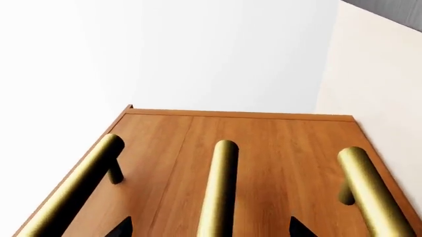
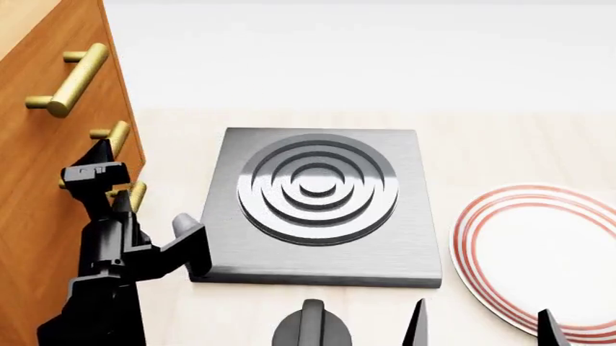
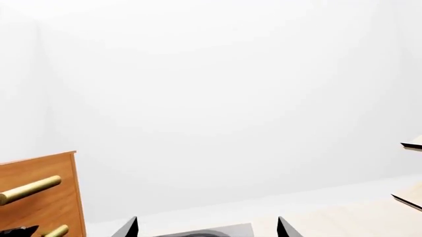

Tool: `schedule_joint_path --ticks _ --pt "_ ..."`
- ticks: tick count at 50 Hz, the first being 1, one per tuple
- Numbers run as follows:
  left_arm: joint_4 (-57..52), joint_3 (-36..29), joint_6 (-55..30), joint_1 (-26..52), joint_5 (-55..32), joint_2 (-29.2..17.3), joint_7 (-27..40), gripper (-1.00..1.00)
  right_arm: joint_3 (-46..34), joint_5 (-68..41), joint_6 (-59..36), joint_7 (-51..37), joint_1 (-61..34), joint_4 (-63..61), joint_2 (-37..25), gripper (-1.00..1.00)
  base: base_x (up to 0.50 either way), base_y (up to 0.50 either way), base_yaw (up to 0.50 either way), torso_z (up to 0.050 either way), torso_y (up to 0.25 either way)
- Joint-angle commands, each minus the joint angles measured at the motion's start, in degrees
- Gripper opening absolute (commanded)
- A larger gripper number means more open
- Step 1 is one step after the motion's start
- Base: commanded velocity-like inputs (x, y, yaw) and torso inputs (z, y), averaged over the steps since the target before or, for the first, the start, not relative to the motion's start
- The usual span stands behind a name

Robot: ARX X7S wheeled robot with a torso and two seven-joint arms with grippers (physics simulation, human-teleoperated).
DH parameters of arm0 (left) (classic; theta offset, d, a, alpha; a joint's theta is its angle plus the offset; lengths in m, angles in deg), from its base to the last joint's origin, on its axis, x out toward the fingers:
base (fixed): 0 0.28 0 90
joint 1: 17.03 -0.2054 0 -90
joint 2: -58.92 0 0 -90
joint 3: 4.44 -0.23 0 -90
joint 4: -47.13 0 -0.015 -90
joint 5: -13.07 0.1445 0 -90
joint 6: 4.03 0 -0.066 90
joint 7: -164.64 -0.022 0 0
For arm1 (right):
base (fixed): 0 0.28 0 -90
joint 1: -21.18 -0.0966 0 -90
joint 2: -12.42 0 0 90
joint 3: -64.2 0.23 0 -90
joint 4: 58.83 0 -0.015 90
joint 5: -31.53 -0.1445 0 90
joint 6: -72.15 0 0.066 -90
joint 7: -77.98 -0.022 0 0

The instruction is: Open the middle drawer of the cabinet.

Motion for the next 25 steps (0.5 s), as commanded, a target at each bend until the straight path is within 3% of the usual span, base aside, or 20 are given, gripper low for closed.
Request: schedule_joint_path --ticks 1,25 --pt "0.5 1.4 1.7 0.1 -2.4 0.0 1.3 -1.0 -0.2 0.0 0.1 -0.3 -0.1 0.2 -0.2 1.0 0.0 0.0 0.0 0.0 0.0" --pt "-0.5 0.4 1.0 0.1 -2.6 0.0 1.5 -1.0 -0.3 -0.4 0.4 -0.8 -0.1 0.1 -0.7 1.0 0.0 0.0 0.0 0.0 0.0"
